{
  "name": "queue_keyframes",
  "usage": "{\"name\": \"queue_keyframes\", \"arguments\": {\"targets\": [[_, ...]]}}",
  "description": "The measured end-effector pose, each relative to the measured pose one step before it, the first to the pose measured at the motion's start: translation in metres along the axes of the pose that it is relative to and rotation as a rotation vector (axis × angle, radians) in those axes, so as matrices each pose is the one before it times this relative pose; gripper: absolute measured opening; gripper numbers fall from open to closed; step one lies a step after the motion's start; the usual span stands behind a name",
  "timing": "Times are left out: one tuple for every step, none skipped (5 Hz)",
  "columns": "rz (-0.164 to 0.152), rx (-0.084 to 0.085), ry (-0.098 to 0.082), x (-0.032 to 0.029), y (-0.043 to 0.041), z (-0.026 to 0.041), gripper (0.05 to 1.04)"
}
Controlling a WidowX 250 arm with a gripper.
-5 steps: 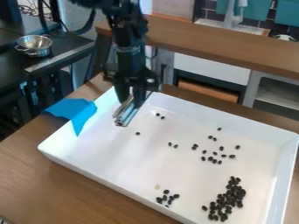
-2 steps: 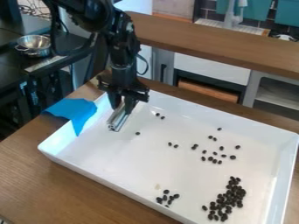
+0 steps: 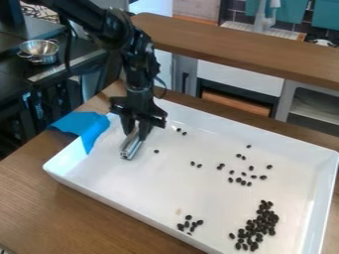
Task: Sweep into pile
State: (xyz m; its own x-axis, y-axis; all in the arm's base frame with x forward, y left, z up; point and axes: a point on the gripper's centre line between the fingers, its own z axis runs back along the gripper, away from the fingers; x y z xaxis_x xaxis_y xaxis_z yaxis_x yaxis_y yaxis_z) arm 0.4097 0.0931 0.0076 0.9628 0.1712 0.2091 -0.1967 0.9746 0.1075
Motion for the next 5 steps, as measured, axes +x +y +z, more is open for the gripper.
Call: {"name": "queue_keyframes", "arguments": {"targets": [[-0.0141, 0.0148, -0.0104, 0.00548, -0.00932, -0.00181, 0.361], [0.0054, 0.0006, 0.0164, 0.00161, -0.00188, -0.00083, 0.361], [-0.0128, -0.0080, 0.0114, -0.00232, -0.01508, 0.00189, 0.361], [-0.0179, -0.0196, 0.0333, -0.00773, -0.02351, 0.00175, 0.361], [-0.0184, -0.0078, 0.0225, -0.00676, -0.01791, 0.00092, 0.361]]}}
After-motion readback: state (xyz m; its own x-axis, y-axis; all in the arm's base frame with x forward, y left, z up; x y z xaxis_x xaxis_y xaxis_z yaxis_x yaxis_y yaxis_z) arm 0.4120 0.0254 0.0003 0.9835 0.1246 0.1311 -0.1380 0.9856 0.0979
